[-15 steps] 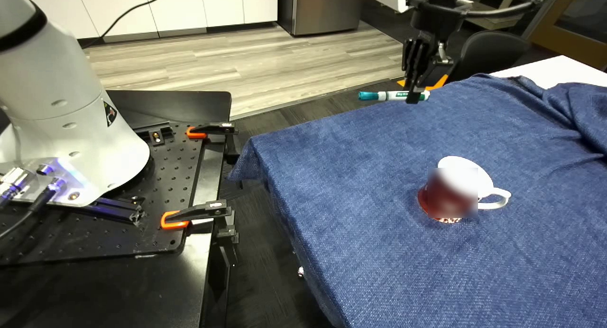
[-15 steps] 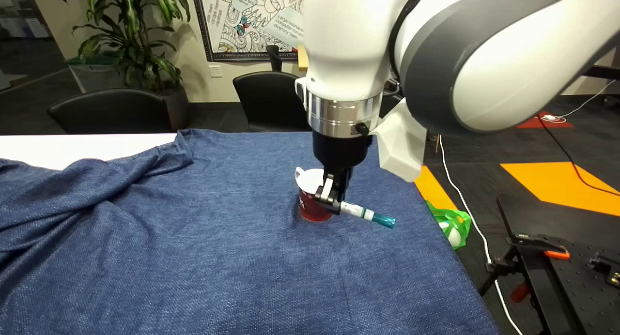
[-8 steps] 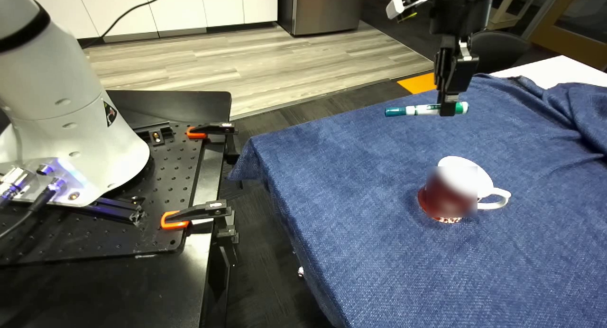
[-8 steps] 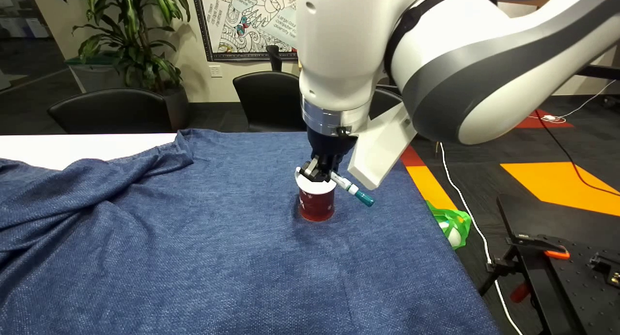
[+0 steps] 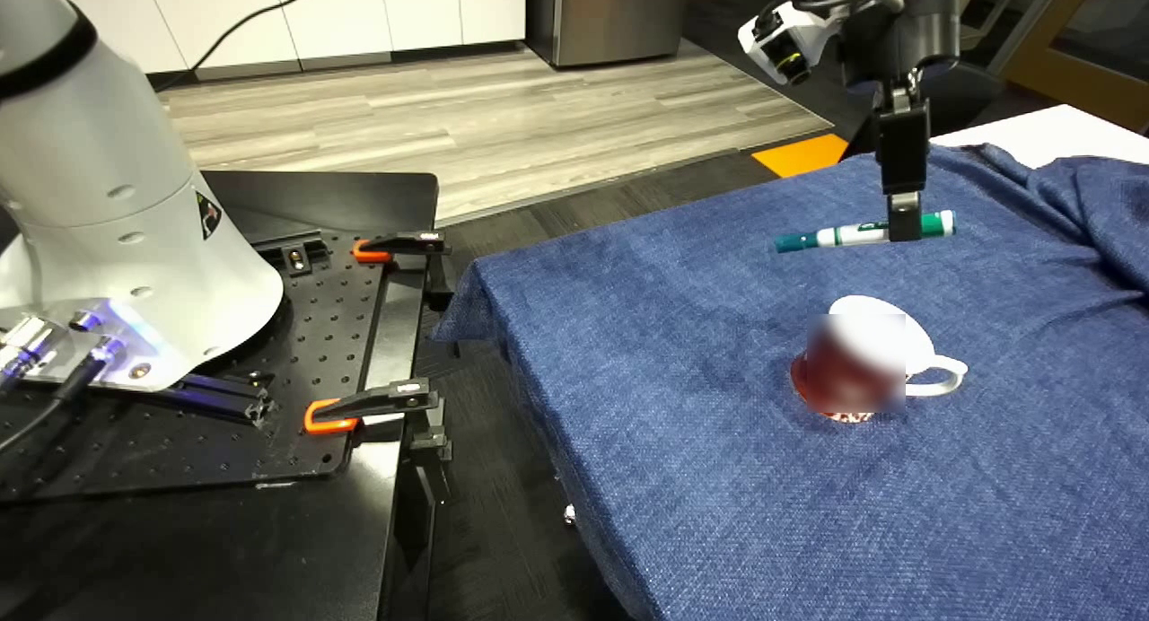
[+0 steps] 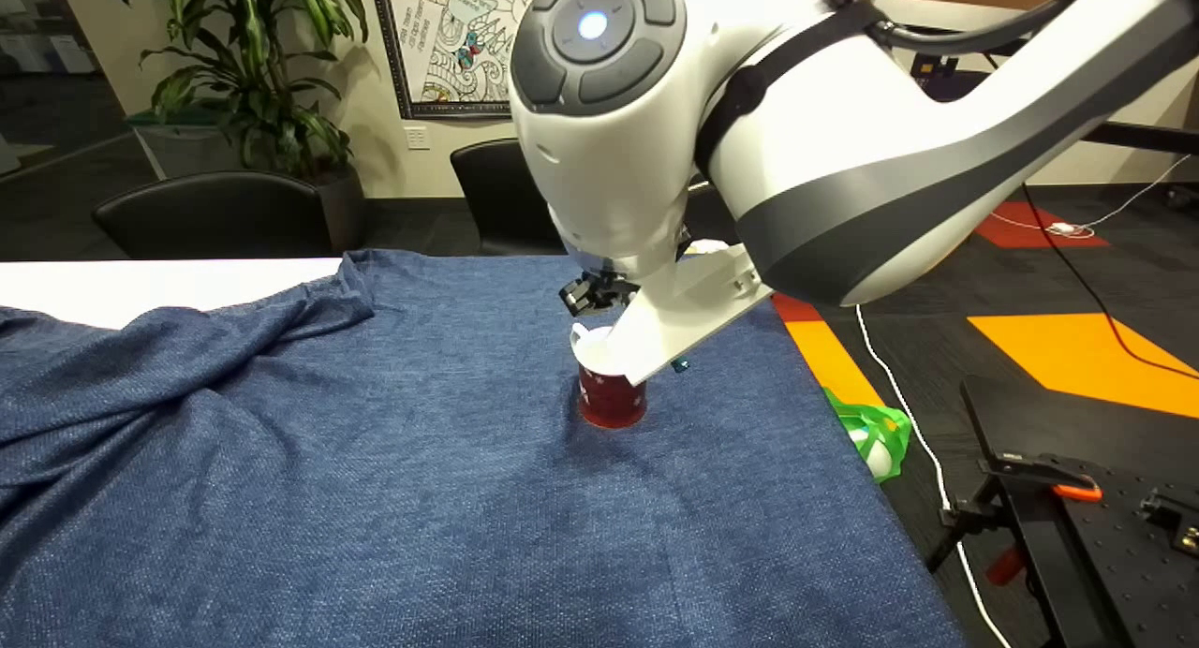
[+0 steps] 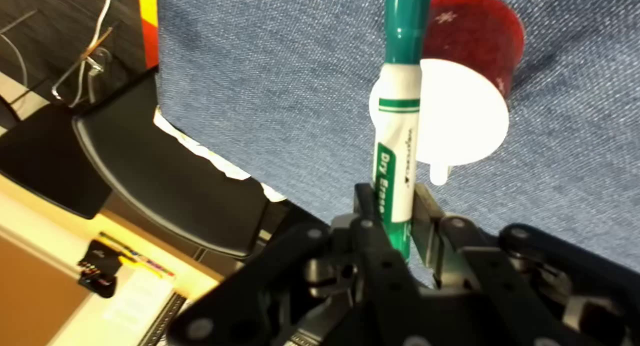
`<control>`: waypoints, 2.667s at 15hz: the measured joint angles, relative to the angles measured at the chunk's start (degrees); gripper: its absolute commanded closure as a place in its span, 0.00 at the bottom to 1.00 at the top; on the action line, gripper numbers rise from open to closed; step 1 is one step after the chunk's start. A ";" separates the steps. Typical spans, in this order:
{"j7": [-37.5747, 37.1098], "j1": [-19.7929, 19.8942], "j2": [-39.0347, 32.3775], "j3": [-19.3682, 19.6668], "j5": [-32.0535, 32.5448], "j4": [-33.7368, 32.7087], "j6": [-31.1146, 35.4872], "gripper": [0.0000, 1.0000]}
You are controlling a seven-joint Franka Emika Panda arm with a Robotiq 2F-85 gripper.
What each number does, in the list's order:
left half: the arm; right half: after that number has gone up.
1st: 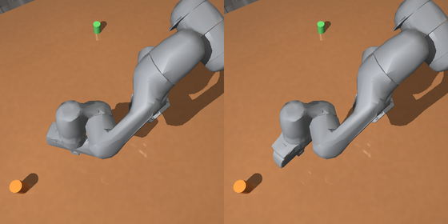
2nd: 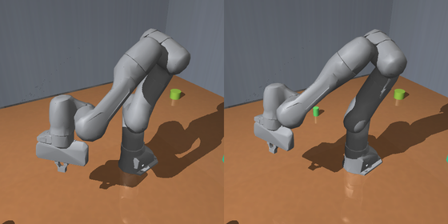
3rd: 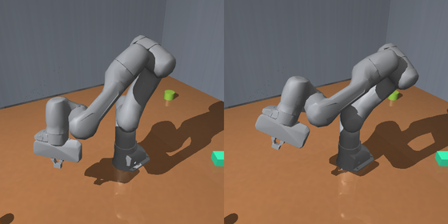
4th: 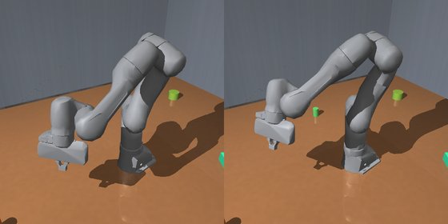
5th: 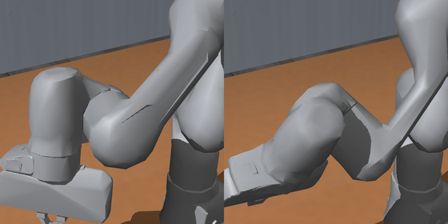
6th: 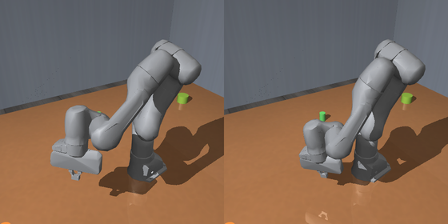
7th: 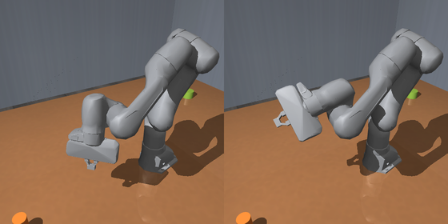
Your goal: Put the marker inside the mug cup
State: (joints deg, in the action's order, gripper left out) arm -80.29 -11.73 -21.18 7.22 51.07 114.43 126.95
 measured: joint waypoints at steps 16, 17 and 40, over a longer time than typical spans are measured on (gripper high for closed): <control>-39.41 -0.38 -14.56 -2.47 9.01 -12.65 -26.39 0.95; -40.20 -0.37 -15.25 -2.57 9.07 -13.28 -26.89 0.95; -43.76 0.65 -19.35 -5.51 17.90 -18.14 -28.16 0.94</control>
State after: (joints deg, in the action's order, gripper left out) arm -124.06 -11.08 -40.53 1.71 68.96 96.29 98.79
